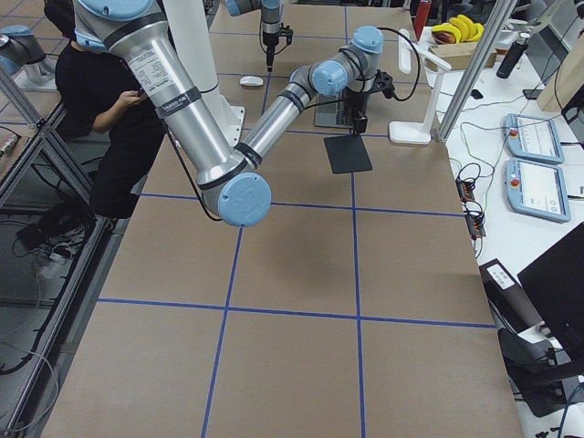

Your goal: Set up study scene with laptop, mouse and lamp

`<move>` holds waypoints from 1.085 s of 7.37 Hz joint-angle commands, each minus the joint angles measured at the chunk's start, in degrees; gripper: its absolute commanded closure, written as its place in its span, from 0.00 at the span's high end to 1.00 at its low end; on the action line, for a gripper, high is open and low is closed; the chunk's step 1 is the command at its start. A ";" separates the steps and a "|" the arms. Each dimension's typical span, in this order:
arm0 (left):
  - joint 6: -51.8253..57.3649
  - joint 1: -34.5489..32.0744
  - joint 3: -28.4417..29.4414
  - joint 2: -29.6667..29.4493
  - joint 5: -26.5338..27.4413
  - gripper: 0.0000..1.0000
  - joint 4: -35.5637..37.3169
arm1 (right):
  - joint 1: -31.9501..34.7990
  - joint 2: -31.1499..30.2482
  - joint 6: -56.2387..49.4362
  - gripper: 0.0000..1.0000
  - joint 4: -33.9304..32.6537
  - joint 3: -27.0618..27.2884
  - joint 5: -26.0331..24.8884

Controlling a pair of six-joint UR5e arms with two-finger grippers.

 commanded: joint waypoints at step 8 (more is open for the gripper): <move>-1.41 7.20 5.15 -2.01 -0.43 0.94 -4.93 | -1.52 -1.06 0.34 1.00 -1.16 1.47 -0.81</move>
